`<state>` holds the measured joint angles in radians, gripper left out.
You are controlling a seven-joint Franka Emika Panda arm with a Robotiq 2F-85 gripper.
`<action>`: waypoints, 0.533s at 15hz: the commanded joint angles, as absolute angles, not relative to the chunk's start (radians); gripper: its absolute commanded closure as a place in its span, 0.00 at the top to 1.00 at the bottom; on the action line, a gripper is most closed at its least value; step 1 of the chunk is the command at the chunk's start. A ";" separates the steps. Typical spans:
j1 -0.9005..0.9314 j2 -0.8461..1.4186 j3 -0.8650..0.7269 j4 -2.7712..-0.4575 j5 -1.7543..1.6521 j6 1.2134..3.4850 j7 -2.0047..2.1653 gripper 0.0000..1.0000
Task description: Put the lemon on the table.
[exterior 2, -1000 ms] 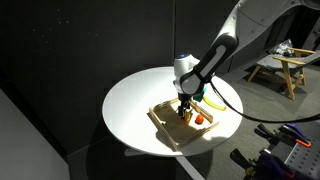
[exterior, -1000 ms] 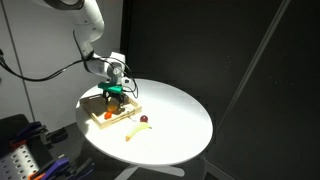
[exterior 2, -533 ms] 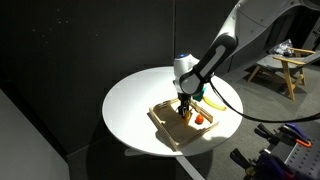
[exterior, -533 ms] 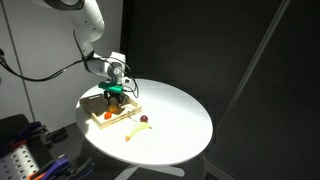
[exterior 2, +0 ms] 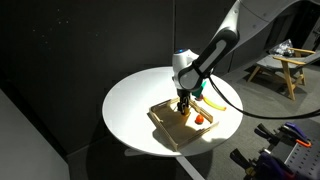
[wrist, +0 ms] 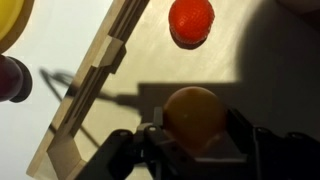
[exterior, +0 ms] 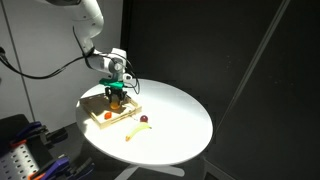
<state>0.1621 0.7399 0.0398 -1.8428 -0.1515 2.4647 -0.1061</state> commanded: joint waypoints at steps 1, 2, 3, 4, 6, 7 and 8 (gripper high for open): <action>0.172 0.667 0.027 -1.858 -0.170 2.384 -0.067 0.40; 0.172 0.654 0.026 -1.858 -0.169 2.362 -0.059 0.40; 0.171 0.638 0.024 -1.859 -0.169 2.338 -0.050 0.40; 0.170 0.622 0.020 -1.863 -0.168 2.317 -0.035 0.40; 0.168 0.592 0.008 -1.866 -0.168 2.275 0.002 0.40; 0.168 0.579 0.002 -1.868 -0.170 2.256 0.021 0.40; 0.167 0.564 -0.007 -1.871 -0.173 2.242 0.045 0.40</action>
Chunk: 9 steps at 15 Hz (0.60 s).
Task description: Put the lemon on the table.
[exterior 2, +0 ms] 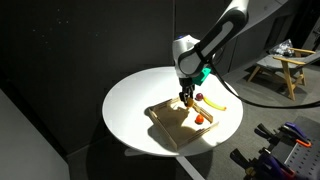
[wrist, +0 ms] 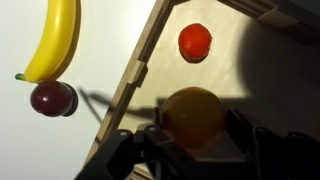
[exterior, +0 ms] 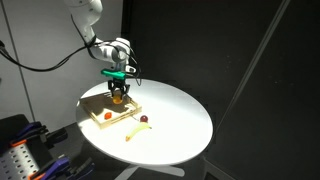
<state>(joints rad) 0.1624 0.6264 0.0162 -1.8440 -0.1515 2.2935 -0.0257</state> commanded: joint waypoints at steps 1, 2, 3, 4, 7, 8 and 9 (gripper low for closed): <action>0.166 0.550 -0.016 -1.874 -0.175 2.227 0.067 0.40; 0.165 0.535 -0.026 -1.880 -0.177 2.220 0.091 0.40; 0.159 0.523 -0.031 -1.883 -0.173 2.209 0.105 0.40; 0.152 0.511 -0.037 -1.889 -0.171 2.206 0.116 0.40; 0.127 0.480 -0.053 -1.907 -0.162 2.214 0.135 0.40; 0.120 0.473 -0.059 -1.910 -0.162 2.217 0.141 0.40; 0.109 0.465 -0.064 -1.914 -0.158 2.222 0.145 0.40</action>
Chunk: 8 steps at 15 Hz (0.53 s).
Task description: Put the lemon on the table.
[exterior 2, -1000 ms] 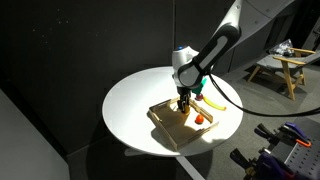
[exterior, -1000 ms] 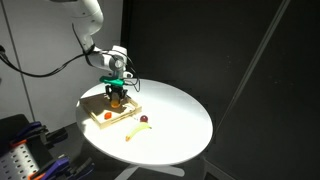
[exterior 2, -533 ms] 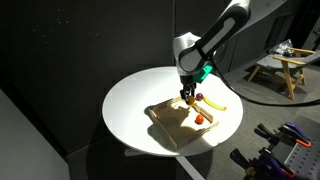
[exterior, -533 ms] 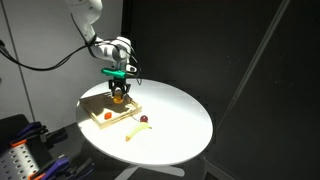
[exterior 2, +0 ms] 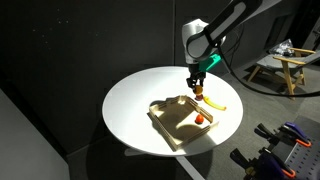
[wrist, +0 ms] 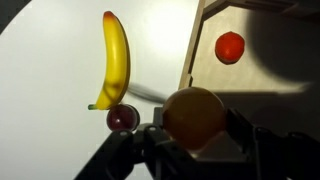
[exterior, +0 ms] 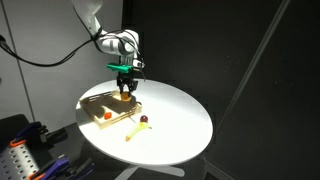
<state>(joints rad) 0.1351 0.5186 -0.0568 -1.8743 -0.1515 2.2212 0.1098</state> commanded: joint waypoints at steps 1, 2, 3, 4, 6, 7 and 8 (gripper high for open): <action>0.097 0.460 -0.068 -1.917 -0.154 2.225 0.147 0.40; 0.085 0.454 -0.070 -1.921 -0.150 2.233 0.147 0.40; 0.070 0.449 -0.070 -1.924 -0.143 2.242 0.140 0.40; 0.053 0.446 -0.068 -1.926 -0.132 2.249 0.128 0.40; 0.025 0.447 -0.069 -1.924 -0.119 2.267 0.119 0.40; 0.011 0.449 -0.068 -1.923 -0.111 2.281 0.112 0.40; -0.001 0.453 -0.067 -1.920 -0.103 2.288 0.108 0.40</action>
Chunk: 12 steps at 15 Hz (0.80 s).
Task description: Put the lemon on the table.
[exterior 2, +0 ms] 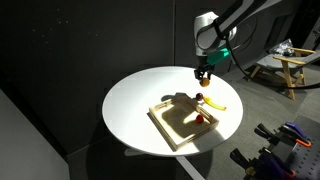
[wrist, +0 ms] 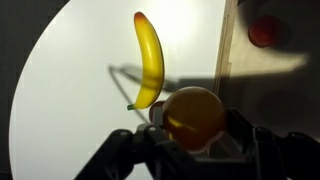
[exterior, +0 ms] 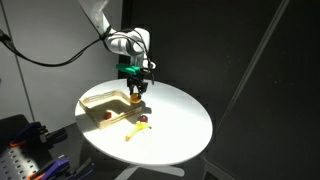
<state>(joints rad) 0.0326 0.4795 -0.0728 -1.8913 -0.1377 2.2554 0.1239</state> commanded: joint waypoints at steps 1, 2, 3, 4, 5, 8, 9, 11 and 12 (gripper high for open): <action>-0.012 0.455 -0.066 -1.922 -0.093 2.301 0.103 0.40; -0.024 0.458 -0.062 -1.925 -0.078 2.316 0.093 0.40; -0.033 0.460 -0.061 -1.930 -0.065 2.331 0.086 0.40; -0.041 0.461 -0.058 -1.939 -0.051 2.351 0.077 0.40; -0.047 0.462 -0.057 -1.949 -0.040 2.369 0.071 0.40; -0.056 0.467 -0.058 -1.978 -0.021 2.412 0.051 0.40; -0.058 0.469 -0.060 -1.983 -0.019 2.418 0.048 0.40; -0.063 0.473 -0.067 -1.987 -0.018 2.430 0.051 0.40; -0.067 0.475 -0.071 -1.984 -0.019 2.432 0.053 0.40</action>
<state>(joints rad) -0.0450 0.4820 -0.0716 -1.9749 -0.0396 2.4113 0.0781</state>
